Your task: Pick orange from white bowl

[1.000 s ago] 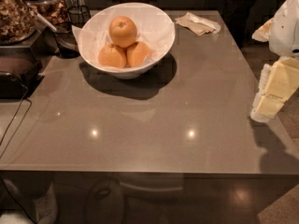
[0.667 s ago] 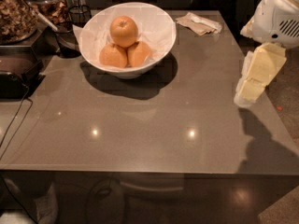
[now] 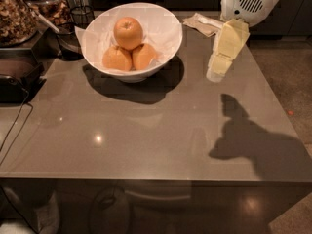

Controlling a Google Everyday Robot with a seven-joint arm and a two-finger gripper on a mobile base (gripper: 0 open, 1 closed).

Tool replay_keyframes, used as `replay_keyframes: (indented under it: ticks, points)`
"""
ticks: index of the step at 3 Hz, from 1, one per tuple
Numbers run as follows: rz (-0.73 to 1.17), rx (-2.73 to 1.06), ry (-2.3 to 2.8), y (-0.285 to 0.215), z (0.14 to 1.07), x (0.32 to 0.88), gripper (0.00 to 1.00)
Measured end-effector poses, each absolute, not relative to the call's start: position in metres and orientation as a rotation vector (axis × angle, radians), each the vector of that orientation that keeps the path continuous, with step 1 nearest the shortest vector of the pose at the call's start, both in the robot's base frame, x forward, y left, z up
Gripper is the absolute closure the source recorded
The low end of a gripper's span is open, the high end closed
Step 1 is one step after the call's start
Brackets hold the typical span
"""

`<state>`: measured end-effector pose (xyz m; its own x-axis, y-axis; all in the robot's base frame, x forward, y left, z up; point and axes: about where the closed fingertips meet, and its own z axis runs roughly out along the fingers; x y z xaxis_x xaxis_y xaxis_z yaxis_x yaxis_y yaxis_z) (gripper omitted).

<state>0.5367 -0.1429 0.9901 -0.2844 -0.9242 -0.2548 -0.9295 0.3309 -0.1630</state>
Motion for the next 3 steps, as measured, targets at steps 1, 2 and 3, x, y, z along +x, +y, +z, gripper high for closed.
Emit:
replay_keyframes:
  ticks: [1,2,3]
  points:
    - [0.032,-1.623,2.276,-0.141,0.992,0.551,0.00]
    - [0.048,-1.673,2.235,-0.113,0.992,0.577,0.00]
    - [0.050,-1.744,2.161,-0.075,0.989,0.609,0.00]
